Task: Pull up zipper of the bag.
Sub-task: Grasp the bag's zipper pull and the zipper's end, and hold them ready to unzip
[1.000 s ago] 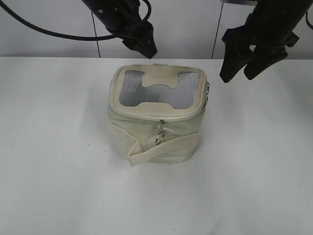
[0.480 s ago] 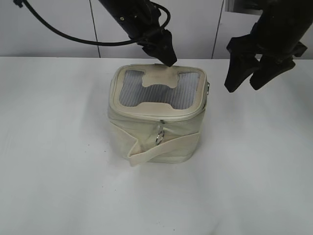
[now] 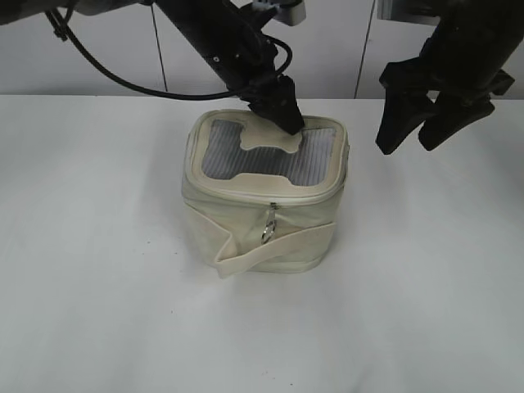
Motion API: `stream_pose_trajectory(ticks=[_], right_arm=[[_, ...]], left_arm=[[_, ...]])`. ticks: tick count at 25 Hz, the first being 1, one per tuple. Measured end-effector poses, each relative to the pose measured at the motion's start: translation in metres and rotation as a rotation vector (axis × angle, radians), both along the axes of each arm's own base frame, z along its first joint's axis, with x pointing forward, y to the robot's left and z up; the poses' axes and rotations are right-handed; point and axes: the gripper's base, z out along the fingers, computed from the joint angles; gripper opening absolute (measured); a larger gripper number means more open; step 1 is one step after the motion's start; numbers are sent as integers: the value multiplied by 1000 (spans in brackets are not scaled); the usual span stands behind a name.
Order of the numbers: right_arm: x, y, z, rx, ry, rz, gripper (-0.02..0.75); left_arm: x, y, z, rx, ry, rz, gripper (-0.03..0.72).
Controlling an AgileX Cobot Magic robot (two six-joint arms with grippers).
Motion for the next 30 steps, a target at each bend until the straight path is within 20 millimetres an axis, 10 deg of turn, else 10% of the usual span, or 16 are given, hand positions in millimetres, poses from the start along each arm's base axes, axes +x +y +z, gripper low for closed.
stream_pose_trajectory(ticks=[3,8,30], right_arm=[[0,0,0,0,0,0,516],[0,0,0,0,0,-1,515],[0,0,0,0,-1,3,515]], left_arm=[[-1,0,-1,-3,25,-8,376],[-6,0,-2,10,67,-37,55],[-26,12,-4,6,165,131,45]])
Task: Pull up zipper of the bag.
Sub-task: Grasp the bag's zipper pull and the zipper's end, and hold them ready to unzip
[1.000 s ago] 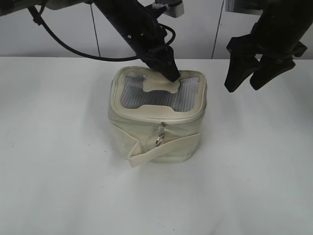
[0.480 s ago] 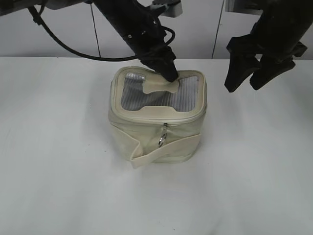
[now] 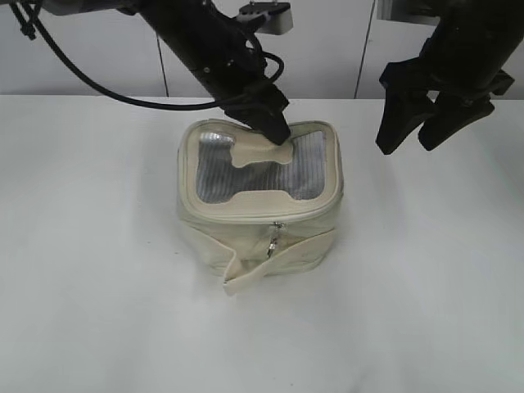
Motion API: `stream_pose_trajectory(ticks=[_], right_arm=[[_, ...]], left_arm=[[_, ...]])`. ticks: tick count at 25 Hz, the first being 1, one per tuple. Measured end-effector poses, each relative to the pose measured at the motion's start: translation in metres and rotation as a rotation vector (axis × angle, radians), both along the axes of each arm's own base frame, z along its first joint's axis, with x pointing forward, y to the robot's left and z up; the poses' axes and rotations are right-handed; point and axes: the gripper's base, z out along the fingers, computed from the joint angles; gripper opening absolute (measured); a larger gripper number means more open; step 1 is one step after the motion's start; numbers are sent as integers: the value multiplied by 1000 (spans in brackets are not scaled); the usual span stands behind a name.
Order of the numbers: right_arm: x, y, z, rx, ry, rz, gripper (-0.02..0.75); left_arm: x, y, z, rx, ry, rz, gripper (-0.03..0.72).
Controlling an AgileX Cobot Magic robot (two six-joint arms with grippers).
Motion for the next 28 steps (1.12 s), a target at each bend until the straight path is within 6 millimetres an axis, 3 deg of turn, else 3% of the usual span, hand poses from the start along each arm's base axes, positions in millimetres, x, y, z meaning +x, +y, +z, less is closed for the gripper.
stream_pose_trajectory(ticks=[11,18,28], right_arm=[[-2,0,-4,5,12,26,514],[-13,-3,-28,-19,85,33,514],[-20,0,-66,58,4,79,514]], left_arm=[[-13,-3,8,22,-29,-46,44],[-19,1,16,76,-60,-89,43],[-13,-2,15,50,-131,-56,41]])
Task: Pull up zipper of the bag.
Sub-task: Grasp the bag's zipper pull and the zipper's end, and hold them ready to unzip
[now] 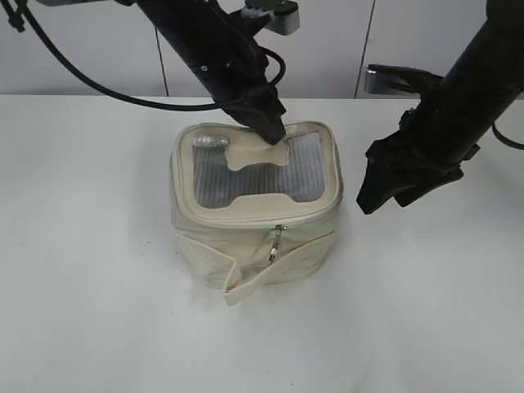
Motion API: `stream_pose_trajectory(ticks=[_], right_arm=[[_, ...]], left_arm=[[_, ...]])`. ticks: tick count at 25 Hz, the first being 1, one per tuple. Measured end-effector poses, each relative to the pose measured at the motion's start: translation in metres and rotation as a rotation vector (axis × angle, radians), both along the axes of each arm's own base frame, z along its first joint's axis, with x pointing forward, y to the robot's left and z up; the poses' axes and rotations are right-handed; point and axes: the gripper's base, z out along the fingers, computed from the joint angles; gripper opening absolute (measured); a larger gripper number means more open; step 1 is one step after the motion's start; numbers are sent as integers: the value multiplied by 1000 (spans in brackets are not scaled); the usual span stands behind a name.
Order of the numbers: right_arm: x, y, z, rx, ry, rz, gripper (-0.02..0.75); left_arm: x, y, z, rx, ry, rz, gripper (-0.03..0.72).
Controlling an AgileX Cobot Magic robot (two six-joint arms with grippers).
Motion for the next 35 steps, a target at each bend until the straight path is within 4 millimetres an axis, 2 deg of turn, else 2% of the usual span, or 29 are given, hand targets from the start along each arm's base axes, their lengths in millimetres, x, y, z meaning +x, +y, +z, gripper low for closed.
stream_pose_trajectory(ticks=[4,14,17,23,28,32,35], right_arm=[[3,0,-5,6,-74,28,514],[16,6,0,65,-282,134,514],[17,7,-3,64,-288,155,514],[21,11,-21,81,-259,192,514],[25,14,-23,133,-310,212,499],[27,15,-22,145,-341,209,391],[28,16,-22,155,-345,204,213]], left_arm=[[1,-1,0,-5,-12,3,41],[0,-2,0,0,-12,-2,41],[0,0,-1,17,-17,-7,41],[0,0,-1,38,-27,-17,41],[-1,1,-2,48,-25,-21,41],[-1,2,-1,53,-27,-23,41],[-1,2,-1,53,-28,-24,41]])
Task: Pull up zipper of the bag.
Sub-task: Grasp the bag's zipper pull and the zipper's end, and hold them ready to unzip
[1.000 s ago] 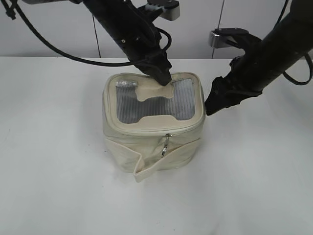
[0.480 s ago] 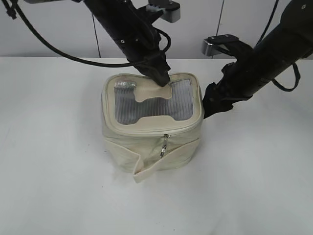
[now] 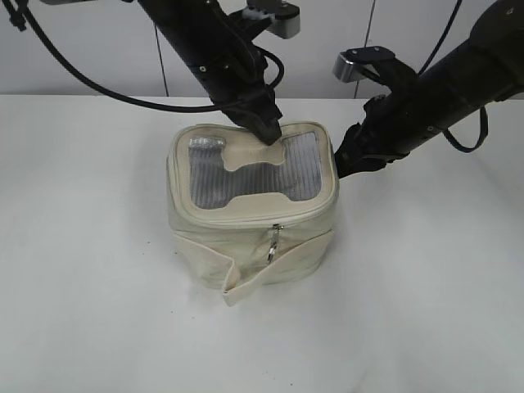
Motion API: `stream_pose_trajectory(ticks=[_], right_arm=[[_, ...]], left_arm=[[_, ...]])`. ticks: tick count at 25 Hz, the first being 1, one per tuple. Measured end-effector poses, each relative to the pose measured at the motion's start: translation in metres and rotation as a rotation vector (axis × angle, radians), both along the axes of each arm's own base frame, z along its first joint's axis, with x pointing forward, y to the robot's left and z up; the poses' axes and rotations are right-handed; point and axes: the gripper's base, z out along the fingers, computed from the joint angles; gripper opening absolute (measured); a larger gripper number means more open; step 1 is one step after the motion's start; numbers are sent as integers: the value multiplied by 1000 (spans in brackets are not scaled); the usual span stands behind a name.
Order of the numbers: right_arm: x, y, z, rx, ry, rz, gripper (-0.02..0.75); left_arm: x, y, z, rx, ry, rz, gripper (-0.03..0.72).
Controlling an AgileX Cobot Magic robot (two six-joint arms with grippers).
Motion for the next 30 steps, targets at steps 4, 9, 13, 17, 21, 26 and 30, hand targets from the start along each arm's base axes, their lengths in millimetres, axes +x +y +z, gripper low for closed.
stream_pose_trajectory(ticks=[4,9,13,17,21,26,30], right_arm=[[0,1,0,12,5,-3,10],[-5,-1,1,6,67,-6,8],[-11,-8,14,-15,94,-29,8],[-18,-11,26,-20,117,-15,8],[-22,-12,31,-22,132,-9,8],[-21,-14,30,-50,126,-26,56],[-16,-28,29,-72,109,-56,237]], left_arm=[[0,0,0,0,0,0,41],[0,0,0,0,0,0,41],[0,0,0,-1,-1,0,41],[0,0,0,0,-1,0,41],[0,0,0,0,-1,0,41],[0,0,0,3,3,-2,41],[-1,-1,0,-5,5,-13,41]])
